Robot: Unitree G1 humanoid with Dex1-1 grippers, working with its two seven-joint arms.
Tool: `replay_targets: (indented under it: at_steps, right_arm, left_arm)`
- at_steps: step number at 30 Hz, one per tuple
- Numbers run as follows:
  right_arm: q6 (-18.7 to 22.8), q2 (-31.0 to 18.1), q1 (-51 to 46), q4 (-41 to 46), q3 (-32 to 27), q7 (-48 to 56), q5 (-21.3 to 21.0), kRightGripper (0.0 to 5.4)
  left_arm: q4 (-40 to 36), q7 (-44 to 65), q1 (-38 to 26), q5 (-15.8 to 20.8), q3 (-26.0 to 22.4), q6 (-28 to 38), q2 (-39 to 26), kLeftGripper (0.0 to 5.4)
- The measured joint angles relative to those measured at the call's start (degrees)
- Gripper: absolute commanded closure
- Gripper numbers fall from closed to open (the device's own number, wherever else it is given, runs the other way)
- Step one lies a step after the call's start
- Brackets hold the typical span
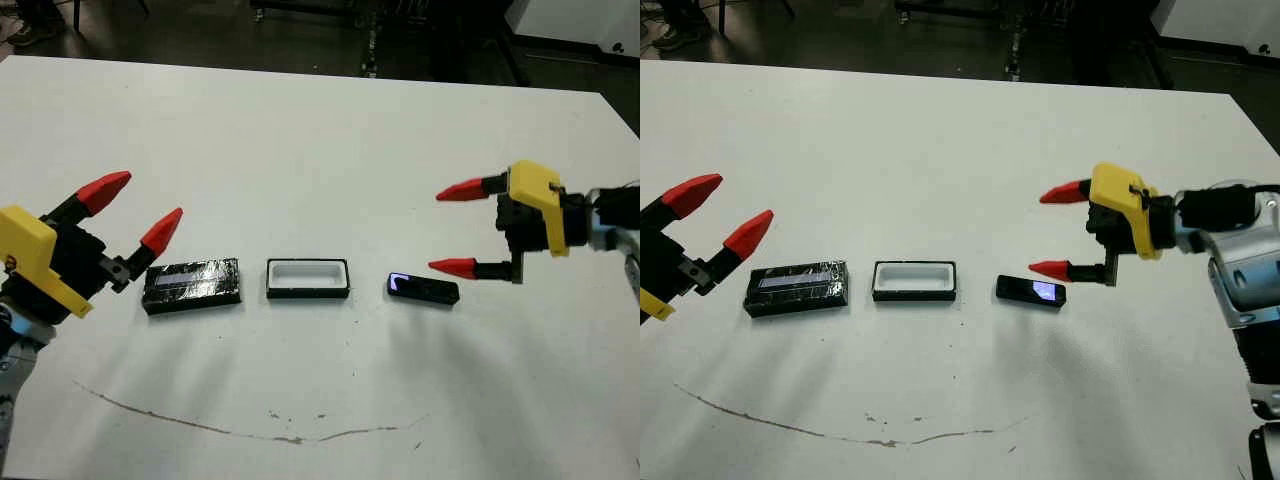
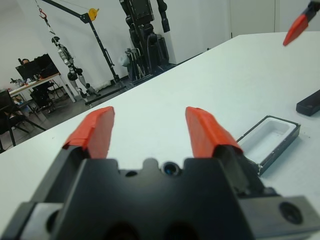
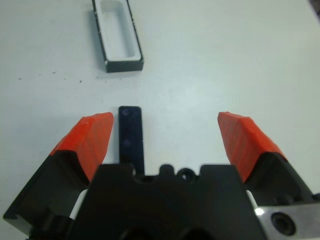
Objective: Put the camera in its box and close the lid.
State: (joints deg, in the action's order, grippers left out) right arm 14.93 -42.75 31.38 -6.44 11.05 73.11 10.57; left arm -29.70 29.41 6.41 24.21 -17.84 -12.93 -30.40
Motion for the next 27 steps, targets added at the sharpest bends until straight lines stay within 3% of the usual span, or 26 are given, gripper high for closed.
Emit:
replay_targets:
  at_steps: [7,16,27]
  right_arm:
    - [2.95,0.67,-0.47,-0.98,0.43,1.31,1.22,0.0]
    - [4.55,1.69,-1.95,-1.21,0.75,1.54,2.37,0.0]
    - [5.18,2.77,-2.89,-1.03,3.38,0.34,-0.1,0.0]
  left_arm:
    - [-0.3,-0.29,0.09,0.35,0.09,-0.03,0.92,0.02]
    - [-0.28,-0.22,0.42,1.22,0.24,0.04,1.34,0.02]
    - [-0.22,-0.2,0.44,1.22,0.34,0.12,1.35,0.02]
